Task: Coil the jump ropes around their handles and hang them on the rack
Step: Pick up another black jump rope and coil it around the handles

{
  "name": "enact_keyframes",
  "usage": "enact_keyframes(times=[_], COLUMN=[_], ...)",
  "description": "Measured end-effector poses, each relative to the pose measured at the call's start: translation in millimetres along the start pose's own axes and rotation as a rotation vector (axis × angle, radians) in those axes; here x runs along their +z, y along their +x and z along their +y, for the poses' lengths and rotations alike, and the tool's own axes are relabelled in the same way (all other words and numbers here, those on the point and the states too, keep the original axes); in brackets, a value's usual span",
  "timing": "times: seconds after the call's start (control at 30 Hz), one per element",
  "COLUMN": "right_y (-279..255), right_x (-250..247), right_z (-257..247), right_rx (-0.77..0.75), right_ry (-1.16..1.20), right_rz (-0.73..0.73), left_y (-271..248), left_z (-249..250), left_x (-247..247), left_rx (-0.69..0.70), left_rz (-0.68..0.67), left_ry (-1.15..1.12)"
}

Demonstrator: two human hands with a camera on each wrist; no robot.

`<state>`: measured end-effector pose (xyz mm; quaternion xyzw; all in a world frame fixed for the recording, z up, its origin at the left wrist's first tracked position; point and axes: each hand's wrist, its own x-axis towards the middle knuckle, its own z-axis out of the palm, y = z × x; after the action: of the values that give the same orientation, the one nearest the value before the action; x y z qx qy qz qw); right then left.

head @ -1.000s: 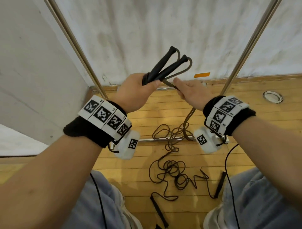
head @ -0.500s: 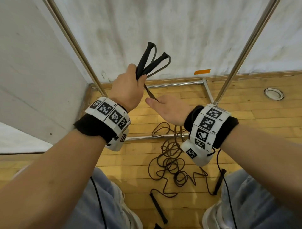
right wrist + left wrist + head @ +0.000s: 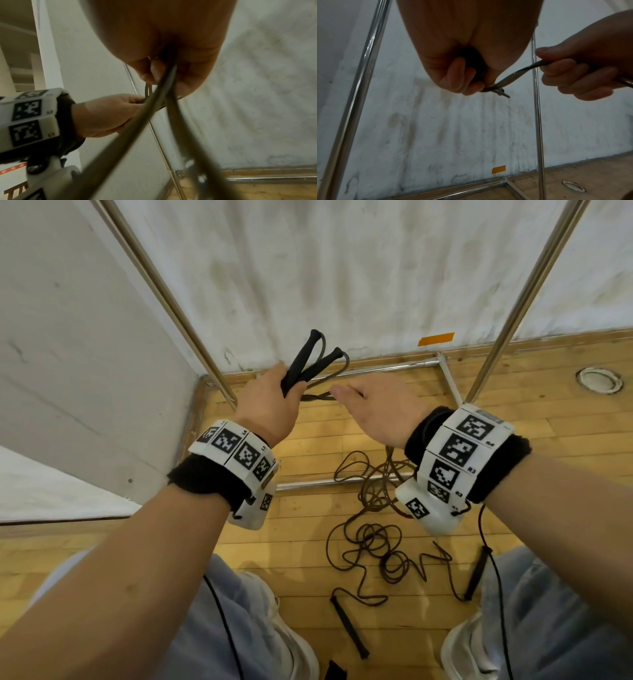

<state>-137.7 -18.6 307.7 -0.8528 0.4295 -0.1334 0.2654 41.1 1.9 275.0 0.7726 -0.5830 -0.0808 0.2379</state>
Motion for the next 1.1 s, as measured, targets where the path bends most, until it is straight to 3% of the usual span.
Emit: enact_keyframes(times=[0.13, 0.23, 0.33, 0.43, 0.53, 0.63, 0.77, 0.97, 1.1], right_y=[2, 4, 2, -1, -1, 1, 11, 23, 23], right_x=[-3, -10, -15, -13, -18, -30, -35, -44, -50], right_z=[-3, -4, -9, -17, -19, -9, 9, 35, 49], right_rx=[0.056, 0.109, 0.07, -0.001, -0.032, -0.032, -0.044, 0.058, 0.093], right_ry=[0.199, 0.404, 0.498, 0.492, 0.525, 0.482, 0.165, 0.173, 0.268], right_rz=[0.022, 0.065, -0.012, -0.105, -0.115, 0.011, 0.211, 0.336, 0.244], left_y=[-3, -10, -13, -6, 1, -1, -13, -21, -25], left_z=[6, 11, 16, 24, 22, 18, 25, 33, 41], left_x=[4, 11, 18, 21, 23, 26, 26, 15, -6], left_rx=[-0.019, 0.055, 0.115, 0.213, 0.144, 0.083, 0.069, 0.216, 0.336], left_rz=[-0.058, -0.209, -0.234, -0.17, -0.154, -0.148, -0.264, -0.244, -0.275], left_ry=[0.039, -0.024, 0.007, 0.144, 0.173, 0.155, 0.227, 0.167, 0.022])
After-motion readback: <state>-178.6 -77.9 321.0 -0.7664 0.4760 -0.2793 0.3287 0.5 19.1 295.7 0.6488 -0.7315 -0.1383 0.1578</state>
